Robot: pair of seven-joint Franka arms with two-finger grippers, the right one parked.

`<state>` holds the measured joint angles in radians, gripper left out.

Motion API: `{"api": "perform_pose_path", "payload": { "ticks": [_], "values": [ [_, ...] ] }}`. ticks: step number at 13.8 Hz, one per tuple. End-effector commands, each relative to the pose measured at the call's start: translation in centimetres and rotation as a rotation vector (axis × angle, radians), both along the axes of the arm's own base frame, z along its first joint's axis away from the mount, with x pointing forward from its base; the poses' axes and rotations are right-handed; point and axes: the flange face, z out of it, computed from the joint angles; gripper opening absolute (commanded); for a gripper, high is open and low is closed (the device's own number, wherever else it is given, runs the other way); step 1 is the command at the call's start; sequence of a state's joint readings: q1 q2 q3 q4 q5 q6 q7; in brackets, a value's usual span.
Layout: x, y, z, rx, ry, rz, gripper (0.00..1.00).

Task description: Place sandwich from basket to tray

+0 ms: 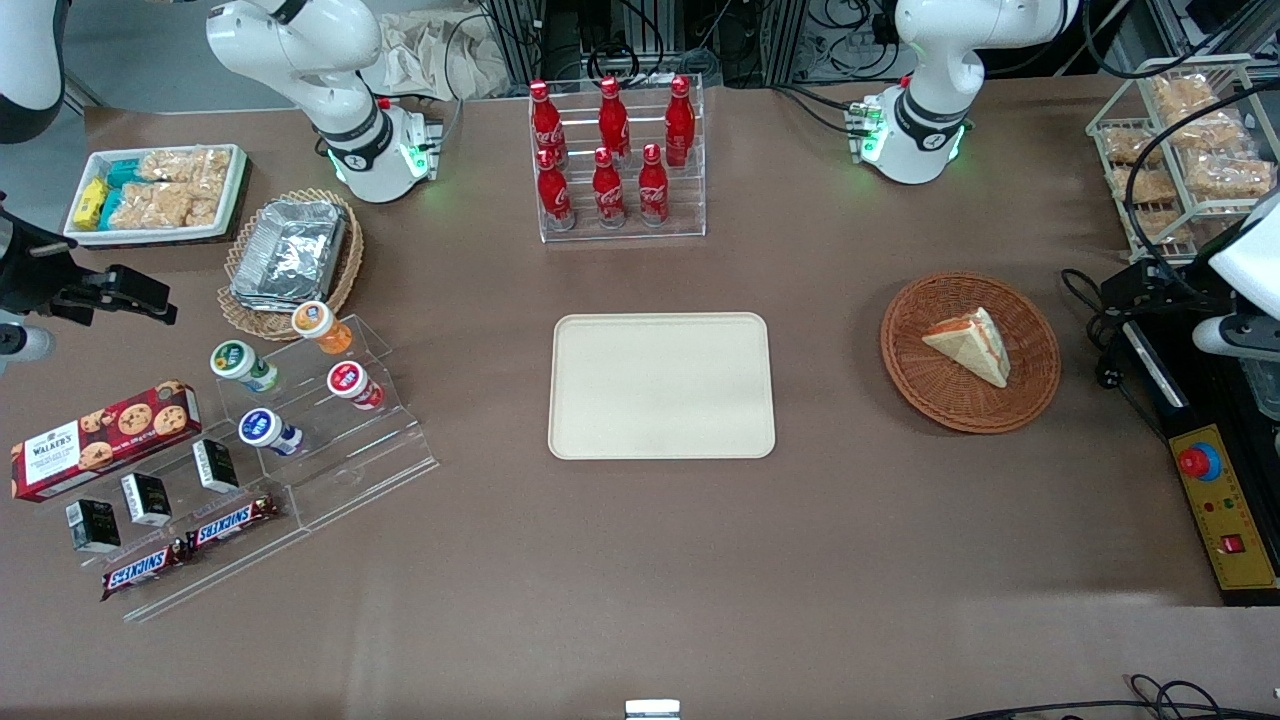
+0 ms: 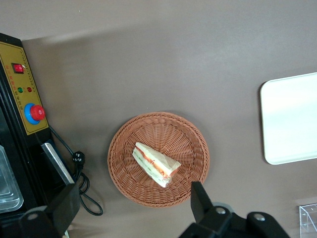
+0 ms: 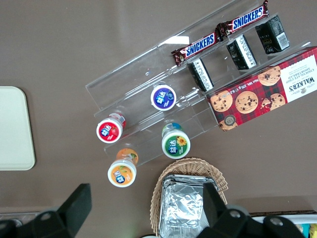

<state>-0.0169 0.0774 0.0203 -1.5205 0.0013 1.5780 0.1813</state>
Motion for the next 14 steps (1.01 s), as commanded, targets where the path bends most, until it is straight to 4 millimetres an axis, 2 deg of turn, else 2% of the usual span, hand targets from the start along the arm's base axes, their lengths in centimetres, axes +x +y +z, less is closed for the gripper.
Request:
{"api": "perform_pose_path", "payload": {
  "ticks": [1, 8, 11, 14],
  "values": [
    [0.0, -0.1, 0.5, 0.002, -0.006, 0.003, 1.00],
    [-0.1, -0.2, 0.1, -0.004, 0.011, 0.017, 1.00],
    [-1.1, 0.6, -0.2, 0.007, 0.067, 0.035, 1.00],
    [-3.5, 0.9, -1.1, 0.004, 0.100, 0.045, 1.00]
  ]
}}
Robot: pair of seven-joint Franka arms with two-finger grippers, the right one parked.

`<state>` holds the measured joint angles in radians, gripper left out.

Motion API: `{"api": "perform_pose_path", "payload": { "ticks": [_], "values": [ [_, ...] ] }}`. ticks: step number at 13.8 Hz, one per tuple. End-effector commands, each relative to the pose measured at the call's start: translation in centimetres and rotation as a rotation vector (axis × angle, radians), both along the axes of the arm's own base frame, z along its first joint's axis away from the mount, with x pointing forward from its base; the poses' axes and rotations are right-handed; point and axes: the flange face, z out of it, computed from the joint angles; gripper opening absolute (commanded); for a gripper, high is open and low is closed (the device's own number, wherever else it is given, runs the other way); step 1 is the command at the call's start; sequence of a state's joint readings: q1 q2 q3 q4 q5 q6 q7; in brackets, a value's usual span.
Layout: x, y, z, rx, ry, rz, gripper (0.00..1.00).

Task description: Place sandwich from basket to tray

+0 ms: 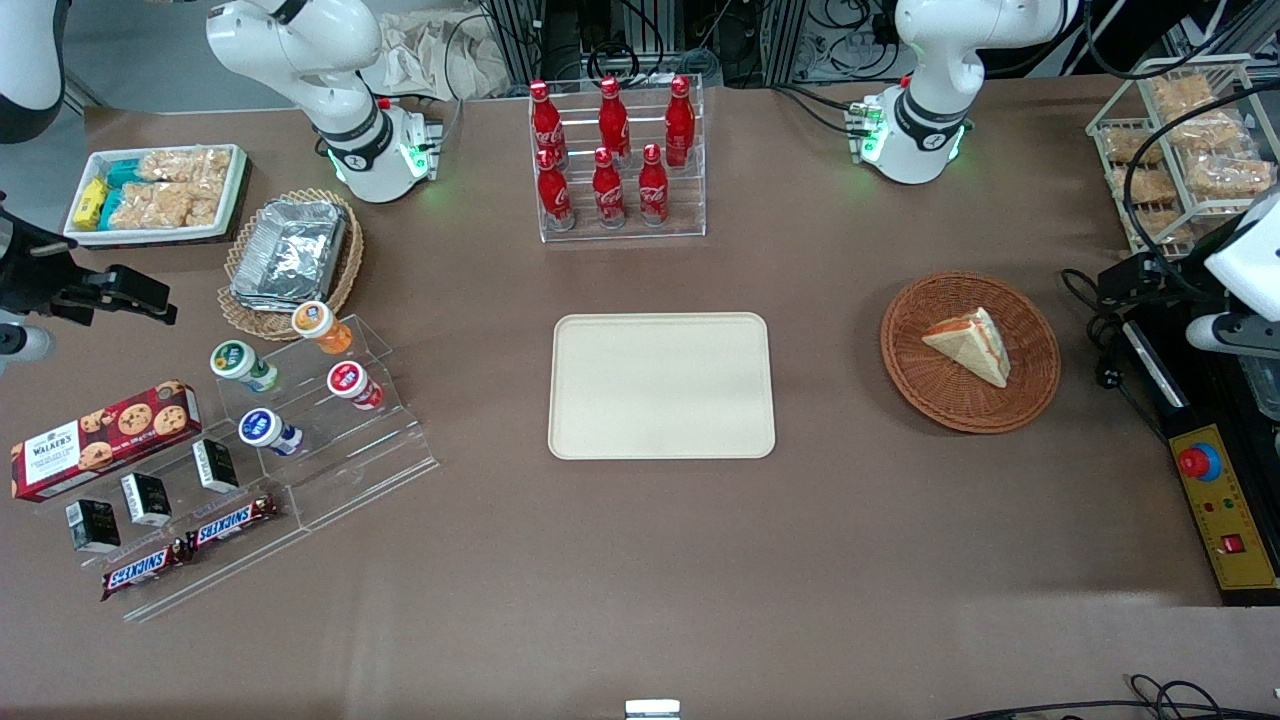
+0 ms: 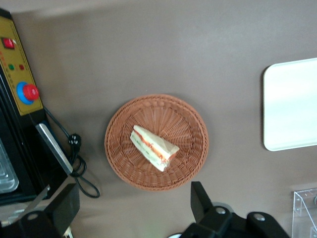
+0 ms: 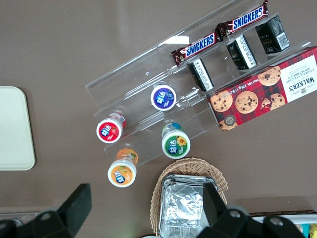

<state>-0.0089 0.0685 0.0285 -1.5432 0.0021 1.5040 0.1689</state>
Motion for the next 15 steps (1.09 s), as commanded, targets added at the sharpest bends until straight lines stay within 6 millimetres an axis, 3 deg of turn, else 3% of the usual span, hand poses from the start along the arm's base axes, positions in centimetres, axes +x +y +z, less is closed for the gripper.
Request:
{"api": "perform_pose_path", "payload": {
  "ticks": [1, 7, 12, 15],
  "values": [
    [-3.0, 0.0, -0.4, 0.006, 0.010, 0.040, 1.00],
    [-6.7, -0.4, -5.7, 0.026, -0.005, 0.277, 1.00],
    [-9.8, -0.5, -13.1, 0.049, -0.021, 0.551, 1.00],
    [-10.1, -0.8, -15.9, 0.066, -0.021, 0.717, 1.00]
  ]
}}
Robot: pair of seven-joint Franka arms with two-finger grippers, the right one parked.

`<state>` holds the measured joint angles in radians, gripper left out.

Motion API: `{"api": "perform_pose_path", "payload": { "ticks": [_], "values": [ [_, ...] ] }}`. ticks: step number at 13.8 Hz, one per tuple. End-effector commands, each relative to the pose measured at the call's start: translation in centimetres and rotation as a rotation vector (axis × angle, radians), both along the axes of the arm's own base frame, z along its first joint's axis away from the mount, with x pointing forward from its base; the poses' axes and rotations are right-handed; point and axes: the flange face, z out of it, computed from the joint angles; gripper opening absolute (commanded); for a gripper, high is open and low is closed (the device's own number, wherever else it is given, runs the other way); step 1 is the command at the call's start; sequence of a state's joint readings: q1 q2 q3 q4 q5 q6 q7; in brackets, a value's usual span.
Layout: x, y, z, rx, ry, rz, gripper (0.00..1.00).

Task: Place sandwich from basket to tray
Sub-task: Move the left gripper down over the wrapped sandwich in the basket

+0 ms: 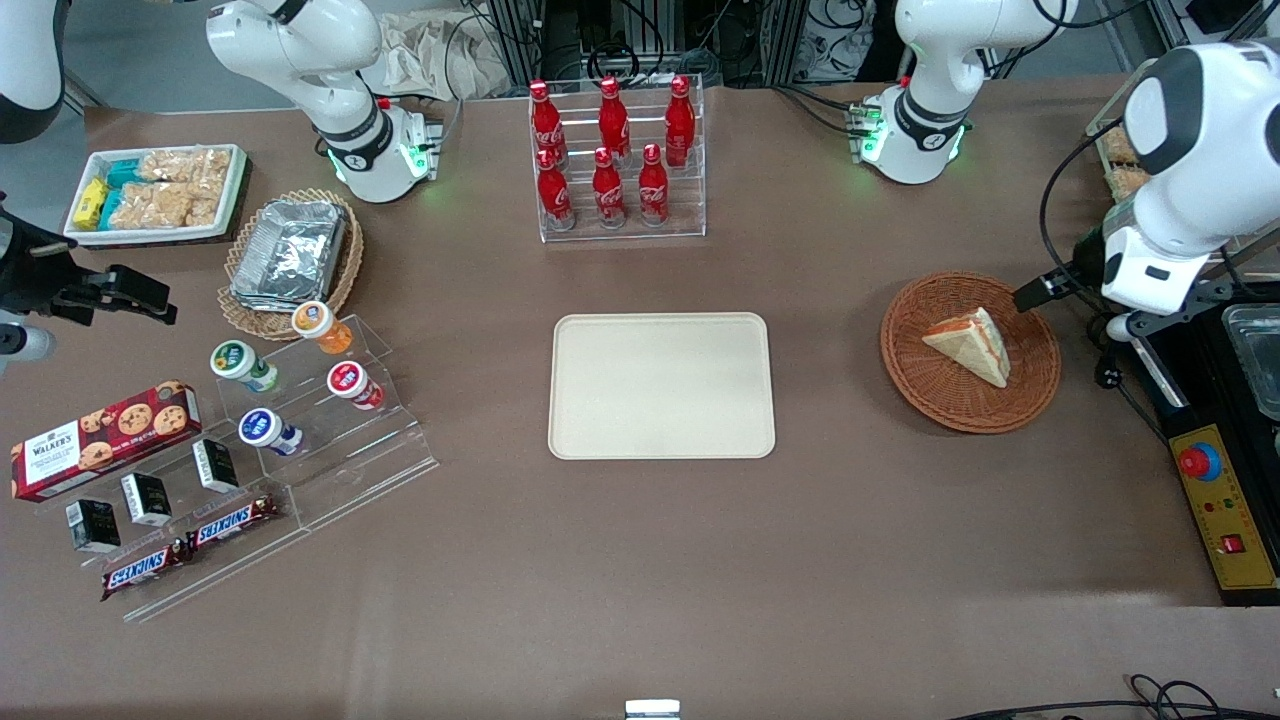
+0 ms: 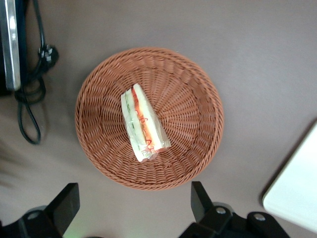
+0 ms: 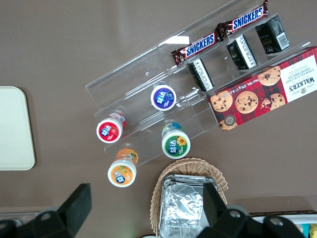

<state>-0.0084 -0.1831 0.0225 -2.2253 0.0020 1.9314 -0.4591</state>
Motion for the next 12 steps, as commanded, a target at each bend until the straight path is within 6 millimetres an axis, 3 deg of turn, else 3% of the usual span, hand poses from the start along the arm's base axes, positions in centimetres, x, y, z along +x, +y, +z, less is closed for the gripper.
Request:
{"api": "perform_pose_path", "payload": {
  "ticks": [1, 7, 12],
  "values": [
    [-1.4, -0.5, -1.9, 0.017, -0.031, 0.145, 1.00],
    [-2.2, -0.7, -11.9, 0.033, -0.038, 0.362, 1.00],
    [-2.3, -0.6, -16.6, 0.050, 0.048, 0.433, 1.00]
  ]
}}
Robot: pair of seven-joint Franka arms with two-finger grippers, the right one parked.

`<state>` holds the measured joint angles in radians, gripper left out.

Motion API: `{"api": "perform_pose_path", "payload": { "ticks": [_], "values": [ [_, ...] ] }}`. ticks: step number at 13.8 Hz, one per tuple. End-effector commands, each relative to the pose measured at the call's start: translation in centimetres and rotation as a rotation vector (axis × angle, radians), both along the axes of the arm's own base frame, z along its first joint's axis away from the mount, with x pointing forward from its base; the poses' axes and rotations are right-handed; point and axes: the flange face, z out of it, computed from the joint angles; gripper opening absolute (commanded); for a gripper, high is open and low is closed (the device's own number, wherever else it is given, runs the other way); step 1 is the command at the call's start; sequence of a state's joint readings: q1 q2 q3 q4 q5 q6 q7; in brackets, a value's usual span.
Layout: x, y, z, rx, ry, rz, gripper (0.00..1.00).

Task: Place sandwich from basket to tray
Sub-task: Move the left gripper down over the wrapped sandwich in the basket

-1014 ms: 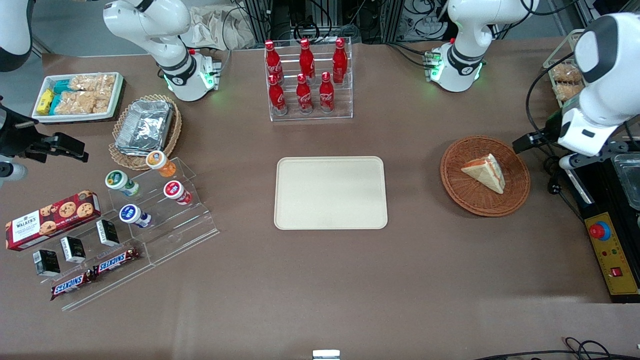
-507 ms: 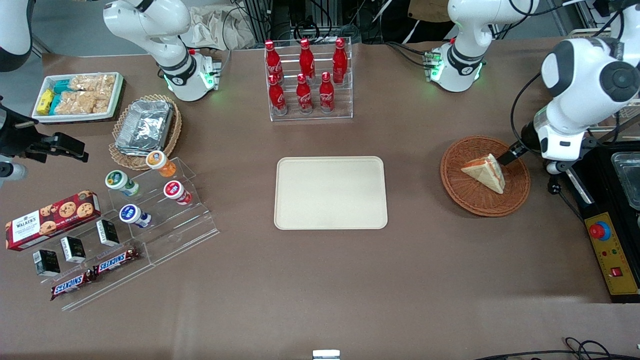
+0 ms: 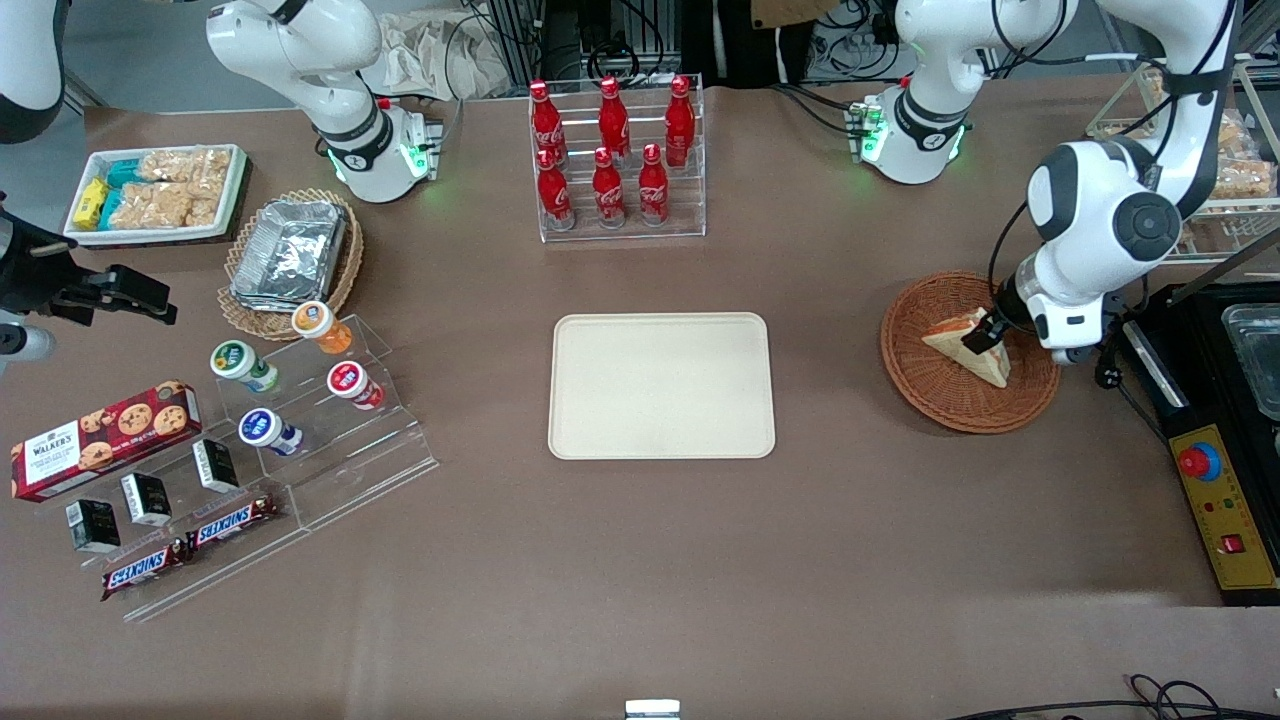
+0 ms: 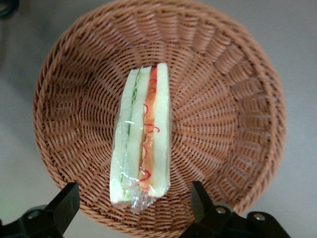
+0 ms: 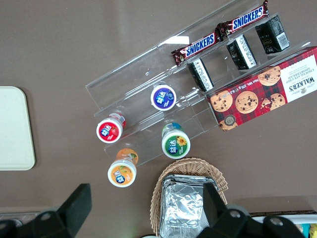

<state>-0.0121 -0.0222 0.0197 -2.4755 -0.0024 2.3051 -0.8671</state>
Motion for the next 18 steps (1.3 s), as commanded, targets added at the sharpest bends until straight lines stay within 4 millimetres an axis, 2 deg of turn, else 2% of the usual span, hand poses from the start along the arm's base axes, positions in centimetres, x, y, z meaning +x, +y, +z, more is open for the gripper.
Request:
{"api": "perform_pose_path", "payload": {
  "ticks": [1, 7, 9, 10, 11, 12, 13, 18],
  "values": [
    [0.1, -0.2, -2.1, -0.009, 0.021, 0.043, 1.00],
    [0.8, 0.0, -6.9, -0.026, 0.003, 0.085, 0.98],
    [0.8, 0.1, -7.1, -0.025, 0.001, 0.088, 0.84],
    [0.9, 0.1, -6.8, -0.024, -0.003, 0.098, 0.72],
    [0.9, -0.1, -6.6, -0.022, -0.003, 0.115, 0.49],
    [1.0, -0.1, -6.3, -0.021, -0.007, 0.117, 0.38],
    [1.1, -0.1, -5.8, -0.023, -0.014, 0.115, 0.32],
    [1.4, -0.5, -0.2, -0.023, 0.005, 0.073, 0.31]
  ]
}}
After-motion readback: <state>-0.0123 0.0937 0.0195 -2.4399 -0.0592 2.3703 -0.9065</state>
